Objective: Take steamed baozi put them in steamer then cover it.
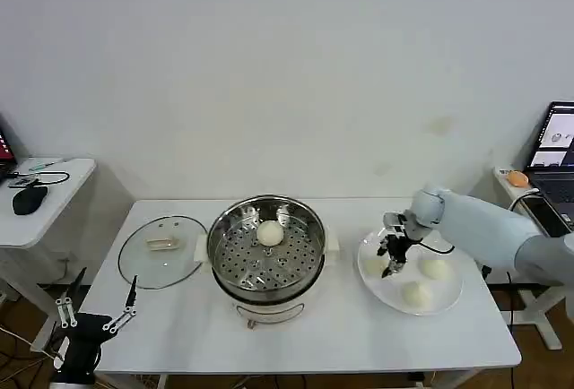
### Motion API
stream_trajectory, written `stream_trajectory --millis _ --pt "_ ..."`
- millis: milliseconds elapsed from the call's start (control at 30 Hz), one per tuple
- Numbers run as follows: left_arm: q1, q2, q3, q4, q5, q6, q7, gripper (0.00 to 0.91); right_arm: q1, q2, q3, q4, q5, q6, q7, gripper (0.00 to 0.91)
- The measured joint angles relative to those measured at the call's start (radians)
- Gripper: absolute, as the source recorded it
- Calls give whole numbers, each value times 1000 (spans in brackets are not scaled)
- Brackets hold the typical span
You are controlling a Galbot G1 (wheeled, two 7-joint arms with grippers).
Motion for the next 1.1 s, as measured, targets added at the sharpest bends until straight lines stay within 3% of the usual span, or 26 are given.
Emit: stream_trajectory --millis 467,733,1100 --pt "-8 6 -4 6 10 -1 0 907 181 -63 -102 165 119 -22 0 524" --pt "-12 11 -2 7 16 -1 -1 907 402 -81 -228 356 279 -59 12 524" --pt "-9 11 3 12 15 -13 -3 907 601 -32 -287 557 513 -138 60 524"
